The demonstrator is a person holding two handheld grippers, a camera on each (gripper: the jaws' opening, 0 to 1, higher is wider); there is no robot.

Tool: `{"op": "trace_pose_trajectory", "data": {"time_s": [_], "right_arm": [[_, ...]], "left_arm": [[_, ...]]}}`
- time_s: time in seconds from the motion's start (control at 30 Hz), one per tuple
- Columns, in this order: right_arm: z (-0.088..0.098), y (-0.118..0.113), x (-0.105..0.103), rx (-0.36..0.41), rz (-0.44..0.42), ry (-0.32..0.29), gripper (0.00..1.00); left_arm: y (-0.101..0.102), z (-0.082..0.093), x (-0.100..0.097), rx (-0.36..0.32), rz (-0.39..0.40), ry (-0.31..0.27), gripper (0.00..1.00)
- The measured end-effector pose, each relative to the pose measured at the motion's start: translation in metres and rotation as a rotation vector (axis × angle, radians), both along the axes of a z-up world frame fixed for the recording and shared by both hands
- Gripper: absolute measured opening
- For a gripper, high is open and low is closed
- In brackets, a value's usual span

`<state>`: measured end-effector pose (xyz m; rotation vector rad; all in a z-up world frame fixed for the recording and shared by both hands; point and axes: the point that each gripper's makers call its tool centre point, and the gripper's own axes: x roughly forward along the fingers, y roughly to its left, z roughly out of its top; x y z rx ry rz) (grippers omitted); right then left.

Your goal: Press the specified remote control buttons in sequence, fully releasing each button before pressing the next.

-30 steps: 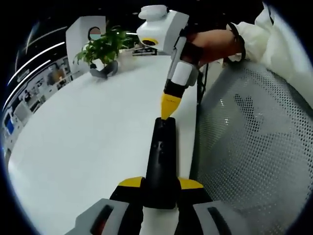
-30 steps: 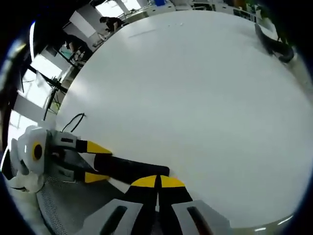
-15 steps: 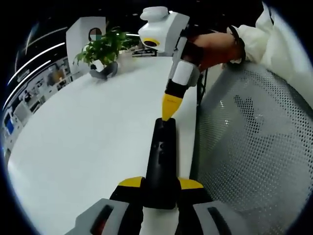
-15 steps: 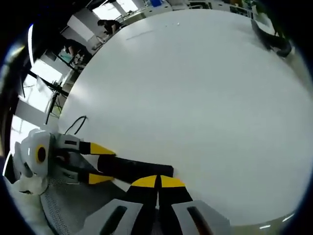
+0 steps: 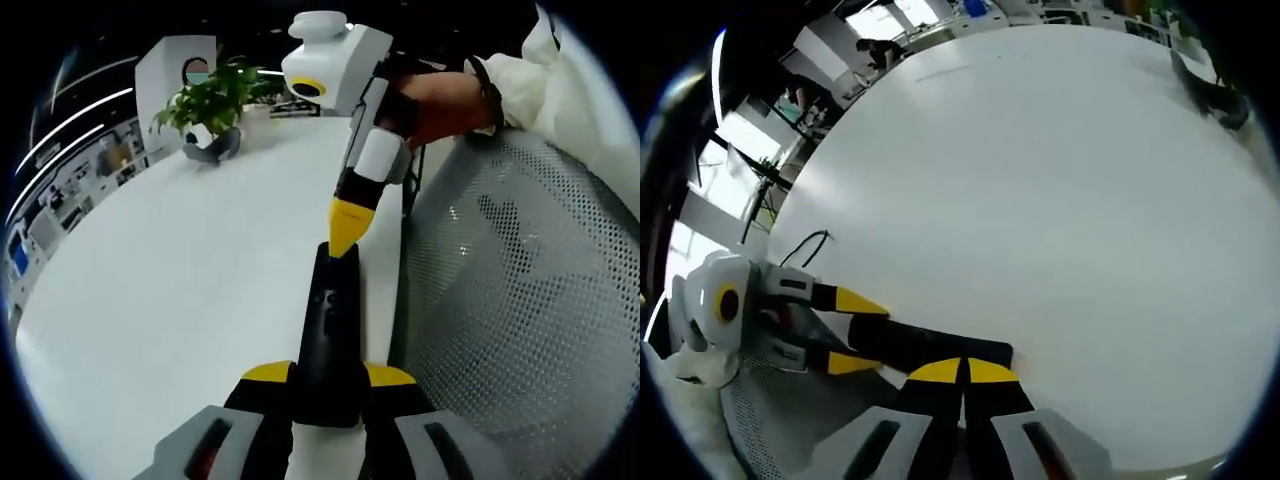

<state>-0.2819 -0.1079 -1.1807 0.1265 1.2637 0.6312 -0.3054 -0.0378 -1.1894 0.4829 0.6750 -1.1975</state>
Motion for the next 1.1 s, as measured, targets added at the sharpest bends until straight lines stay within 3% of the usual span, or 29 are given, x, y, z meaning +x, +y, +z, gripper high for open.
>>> {"op": "trace_pose_trajectory", "data": {"time_s": [0.63, 1.0, 1.1], "right_arm": [[-0.0004, -0.0046, 0.0019, 0.087, -0.101, 0.032, 0.0], [0.0015, -0.0045, 0.0032, 0.067, -0.079, 0.02, 0.0], [0.0044, -0.0021, 0.0038, 0.101, -0.091, 0.032, 0.0]], "left_arm": [[0.0072, -0.0007, 0.0005, 0.01, 0.014, 0.008, 0.25], [0.004, -0.0005, -0.002, 0.005, -0.005, 0.003, 0.24], [0.0036, -0.0004, -0.0013, 0.005, -0.006, 0.003, 0.24]]}}
